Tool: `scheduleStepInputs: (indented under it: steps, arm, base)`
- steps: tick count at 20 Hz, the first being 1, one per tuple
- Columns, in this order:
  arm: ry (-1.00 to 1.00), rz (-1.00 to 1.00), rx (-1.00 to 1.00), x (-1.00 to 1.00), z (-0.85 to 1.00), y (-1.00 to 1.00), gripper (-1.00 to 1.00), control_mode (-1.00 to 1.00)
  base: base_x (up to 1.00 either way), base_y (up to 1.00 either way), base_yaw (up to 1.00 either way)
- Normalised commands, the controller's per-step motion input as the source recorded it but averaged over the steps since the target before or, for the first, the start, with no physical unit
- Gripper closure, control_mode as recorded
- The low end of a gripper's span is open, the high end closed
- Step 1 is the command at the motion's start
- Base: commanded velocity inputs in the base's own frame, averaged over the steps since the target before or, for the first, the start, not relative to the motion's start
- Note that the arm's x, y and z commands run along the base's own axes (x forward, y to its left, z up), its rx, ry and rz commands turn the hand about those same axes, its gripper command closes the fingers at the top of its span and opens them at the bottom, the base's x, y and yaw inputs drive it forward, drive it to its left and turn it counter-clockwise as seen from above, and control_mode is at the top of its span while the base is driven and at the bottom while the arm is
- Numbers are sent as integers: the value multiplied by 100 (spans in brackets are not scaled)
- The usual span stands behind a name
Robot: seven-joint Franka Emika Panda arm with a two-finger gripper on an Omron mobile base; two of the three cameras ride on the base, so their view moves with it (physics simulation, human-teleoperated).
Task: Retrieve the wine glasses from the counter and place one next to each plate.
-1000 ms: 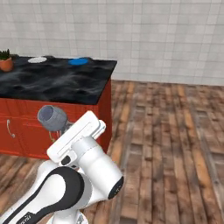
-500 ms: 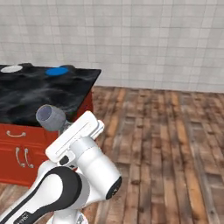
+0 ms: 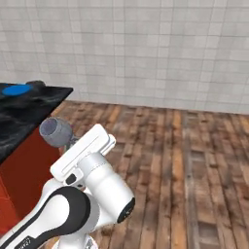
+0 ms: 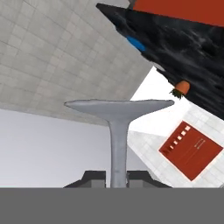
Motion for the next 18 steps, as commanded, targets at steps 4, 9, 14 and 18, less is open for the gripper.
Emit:
scheduleStepInputs:
  steps: [4,9,14,18]
  arm:
    - [0,0,0,0,0,0,100,100]
    - [0,0,0,0,0,0,100,100]
    - [0,0,0,0,0,0,100,100]
    - [0,0,0,0,0,0,100,100]
  base:
    - [100,-99,24]
    - [100,-94,27]
    - [100,-77,36]
    - [100,-40,51]
